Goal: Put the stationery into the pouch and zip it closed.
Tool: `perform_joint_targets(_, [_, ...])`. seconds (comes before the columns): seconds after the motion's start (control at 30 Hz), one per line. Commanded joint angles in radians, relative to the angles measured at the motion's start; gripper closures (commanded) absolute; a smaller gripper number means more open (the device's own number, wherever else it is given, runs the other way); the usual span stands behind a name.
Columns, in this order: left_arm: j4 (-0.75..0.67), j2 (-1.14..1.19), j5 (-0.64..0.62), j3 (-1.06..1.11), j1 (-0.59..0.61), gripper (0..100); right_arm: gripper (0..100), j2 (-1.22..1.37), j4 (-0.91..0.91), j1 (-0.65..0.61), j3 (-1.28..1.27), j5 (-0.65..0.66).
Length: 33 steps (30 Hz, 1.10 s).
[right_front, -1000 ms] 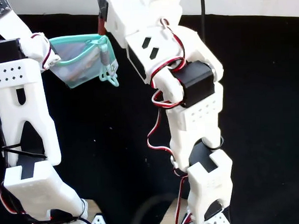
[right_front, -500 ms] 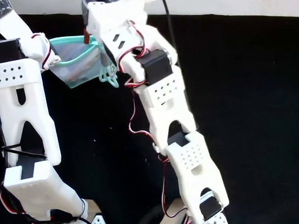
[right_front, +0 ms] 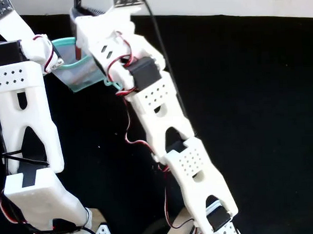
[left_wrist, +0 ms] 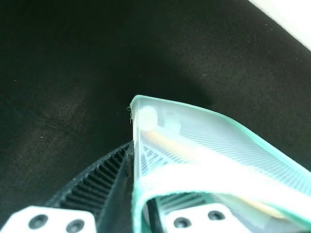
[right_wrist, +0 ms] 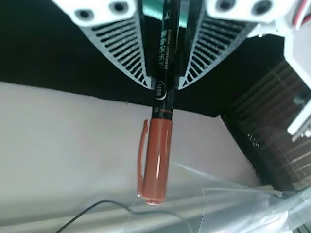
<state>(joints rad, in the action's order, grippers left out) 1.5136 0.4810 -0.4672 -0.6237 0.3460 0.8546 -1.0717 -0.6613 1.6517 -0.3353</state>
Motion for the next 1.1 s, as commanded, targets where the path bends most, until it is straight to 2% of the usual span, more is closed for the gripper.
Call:
perform_joint_targets(0.0, [-0.029, 0.094, 0.018, 0.012, 0.012, 99, 99.1, -0.001, 0.018, -0.007, 0.122, -0.003])
perform_joint_targets(0.1, [-0.029, 0.094, 0.018, 0.012, 0.012, 99, 99.1, -0.004, -0.033, -0.019, 0.122, 0.009])
perform_joint_targets(0.27, [-0.029, 0.094, 0.018, 0.012, 0.013, 99, 99.1, -0.002, -0.117, -0.070, 0.122, 0.109])
perform_joint_targets(0.43, [-0.031, 0.094, 0.018, 0.012, 0.013, 99, 99.1, -0.005, -0.136, -0.088, 0.124, 0.112])
perform_joint_targets(0.73, [-0.031, 0.094, 0.018, 0.012, 0.013, 99, 99.1, 0.005, -0.015, -0.088, 0.122, 0.216])
perform_joint_targets(0.9, [-0.031, 0.094, 0.018, 0.012, 0.013, 99, 99.1, 0.025, -0.007, -0.081, 0.122, 0.219])
perform_joint_targets(1.07, [-0.031, 0.096, 0.018, 0.013, 0.013, 99, 99.1, 0.096, 0.021, -0.074, 0.124, 0.302])
